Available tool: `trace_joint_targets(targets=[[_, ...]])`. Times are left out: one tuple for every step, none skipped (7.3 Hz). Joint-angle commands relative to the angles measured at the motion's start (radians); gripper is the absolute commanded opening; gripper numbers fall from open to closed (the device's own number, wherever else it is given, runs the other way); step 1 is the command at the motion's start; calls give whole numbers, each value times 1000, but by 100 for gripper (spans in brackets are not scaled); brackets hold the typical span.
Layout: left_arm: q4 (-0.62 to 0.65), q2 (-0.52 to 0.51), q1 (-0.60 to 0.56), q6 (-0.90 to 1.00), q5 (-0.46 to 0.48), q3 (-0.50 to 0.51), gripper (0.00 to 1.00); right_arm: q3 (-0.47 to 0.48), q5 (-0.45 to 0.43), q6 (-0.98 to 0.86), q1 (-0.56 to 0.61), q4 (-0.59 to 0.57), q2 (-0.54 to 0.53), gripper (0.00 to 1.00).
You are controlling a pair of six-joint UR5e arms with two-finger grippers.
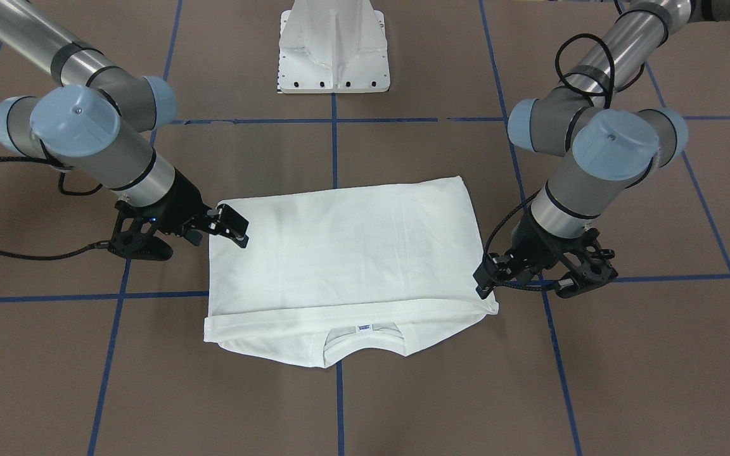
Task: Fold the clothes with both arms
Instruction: 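Lay the hem near the collar, open both grippers and raise them, then move the right gripper to the folded shirt's side edge and grasp it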
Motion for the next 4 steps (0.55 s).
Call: trace_joint_targets(targets=[[50, 20, -1, -24, 1, -82, 88, 207, -99, 25, -131, -1, -237, 100], [66, 20, -1, -26, 4, -97, 88, 203, -139, 25, -169, -1, -244, 100], [67, 20, -1, -26, 6, -99, 88, 184, -159, 25, -204, -1, -229, 99], [66, 20, -1, -26, 7, -99, 88, 150, -197, 24, -208, -1, -190, 99]])
